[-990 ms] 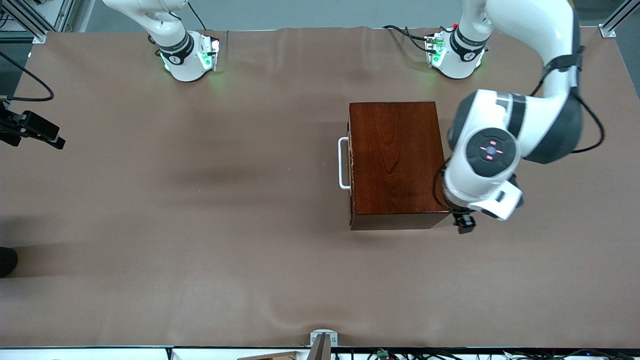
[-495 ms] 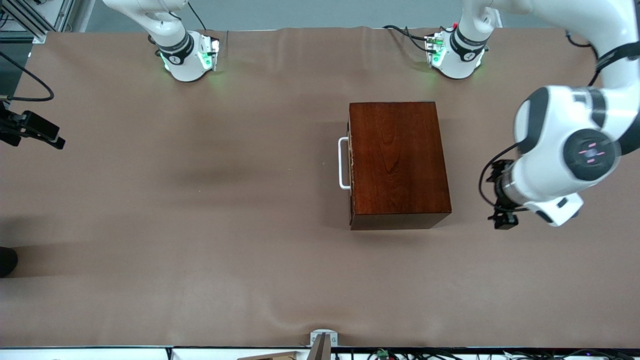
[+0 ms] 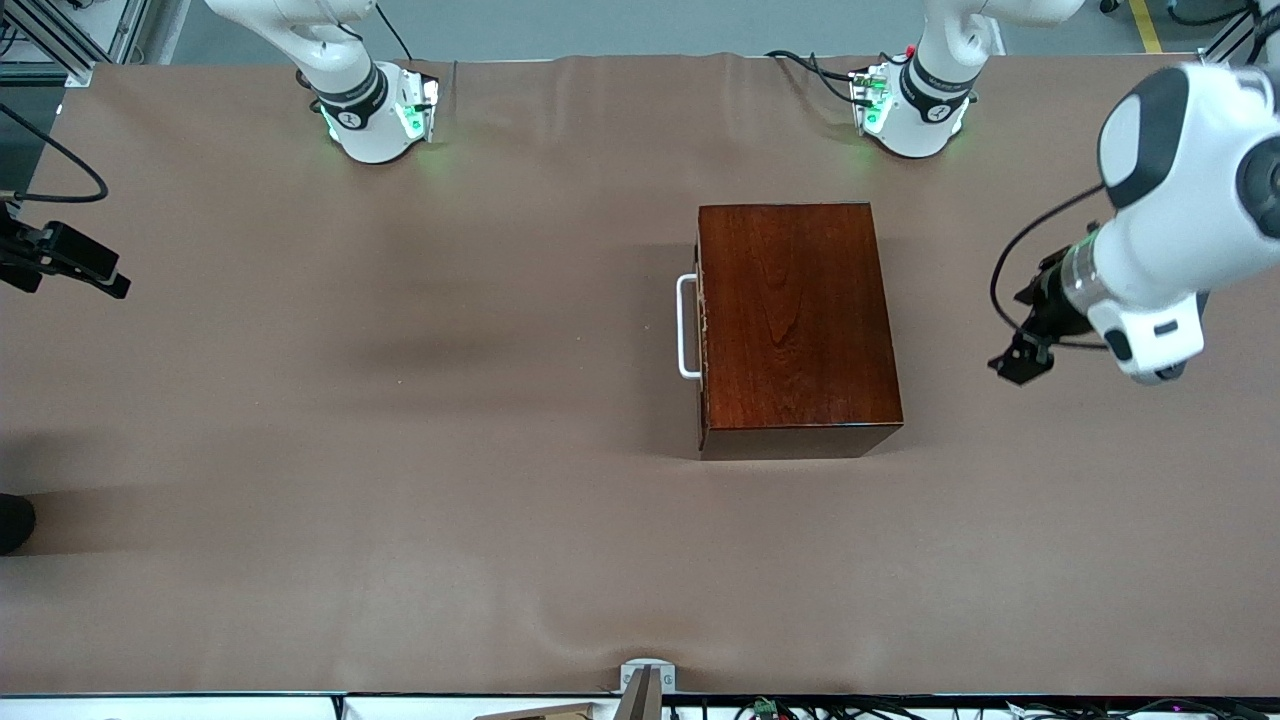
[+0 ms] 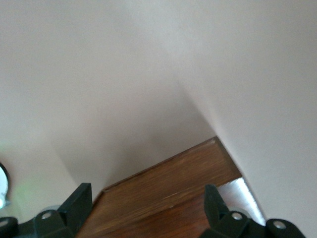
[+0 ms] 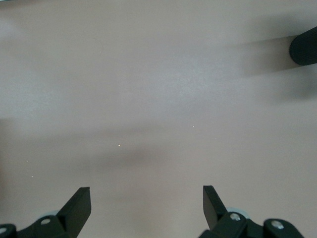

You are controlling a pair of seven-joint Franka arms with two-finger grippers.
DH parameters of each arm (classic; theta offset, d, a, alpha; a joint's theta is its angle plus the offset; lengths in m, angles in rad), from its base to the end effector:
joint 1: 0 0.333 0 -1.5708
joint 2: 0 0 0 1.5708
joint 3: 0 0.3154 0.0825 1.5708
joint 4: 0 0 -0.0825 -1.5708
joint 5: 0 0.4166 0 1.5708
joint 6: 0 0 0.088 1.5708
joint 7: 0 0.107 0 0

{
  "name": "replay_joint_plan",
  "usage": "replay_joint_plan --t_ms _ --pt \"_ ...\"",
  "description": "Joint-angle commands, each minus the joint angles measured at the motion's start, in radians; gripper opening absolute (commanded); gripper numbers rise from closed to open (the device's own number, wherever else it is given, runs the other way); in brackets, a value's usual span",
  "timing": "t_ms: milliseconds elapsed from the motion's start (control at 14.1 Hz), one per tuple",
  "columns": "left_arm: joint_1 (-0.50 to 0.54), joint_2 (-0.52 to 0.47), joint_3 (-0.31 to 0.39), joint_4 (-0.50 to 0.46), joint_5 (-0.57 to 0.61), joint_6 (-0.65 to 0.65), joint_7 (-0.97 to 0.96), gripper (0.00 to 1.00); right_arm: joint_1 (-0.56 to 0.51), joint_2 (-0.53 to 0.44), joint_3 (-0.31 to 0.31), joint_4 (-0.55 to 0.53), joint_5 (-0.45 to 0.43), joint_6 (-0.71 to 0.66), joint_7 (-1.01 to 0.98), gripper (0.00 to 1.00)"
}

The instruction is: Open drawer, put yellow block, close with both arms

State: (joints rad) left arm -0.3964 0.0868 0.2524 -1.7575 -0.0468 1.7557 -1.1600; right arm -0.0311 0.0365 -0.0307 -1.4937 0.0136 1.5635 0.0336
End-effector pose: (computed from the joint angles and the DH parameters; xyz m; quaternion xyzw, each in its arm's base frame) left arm 0.6032 -0.0958 0.4942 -0.8703 -0.4906 0.0413 0.0165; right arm 0.5973 -0.0351 0.6405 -0.9987 0.0475 -0.0167 0.0060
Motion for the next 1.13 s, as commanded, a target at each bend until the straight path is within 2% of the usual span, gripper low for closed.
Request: replay_joint_plan --t_ms 0,424,566,778,919,990,1061 --pt "0.004 -0.122 -0.007 -0.135 -0.018 0.042 0.150 1.00 -0.020 -0.009 0.017 0.003 -0.004 -0.005 0.006 1.00" --pt "0.111 -0.188 -0.005 -0.168 -0.016 0.030 0.483 1.00 -0.020 -0.009 0.017 0.003 -0.004 -0.003 0.008 1.00" --pt "0.165 -0.199 -0.005 -0.155 -0.016 0.027 0.603 1.00 -0.020 -0.007 0.017 0.003 -0.004 -0.002 0.008 1.00" --pt "0.169 -0.190 -0.005 -0.129 -0.008 0.015 0.706 1.00 -0.020 -0.009 0.017 0.003 -0.004 -0.002 0.006 1.00" --pt "0.175 -0.188 -0.011 -0.079 -0.005 0.010 0.768 1.00 -0.020 -0.007 0.017 0.003 -0.004 0.000 0.006 1.00" --pt "0.217 -0.174 -0.045 -0.053 -0.005 -0.002 0.820 1.00 -0.020 -0.009 0.017 0.003 -0.004 -0.002 0.008 1.00" --pt "0.282 -0.170 -0.126 -0.028 -0.007 -0.015 0.862 1.00 -0.020 -0.009 0.017 0.003 -0.004 -0.002 0.006 1.00"
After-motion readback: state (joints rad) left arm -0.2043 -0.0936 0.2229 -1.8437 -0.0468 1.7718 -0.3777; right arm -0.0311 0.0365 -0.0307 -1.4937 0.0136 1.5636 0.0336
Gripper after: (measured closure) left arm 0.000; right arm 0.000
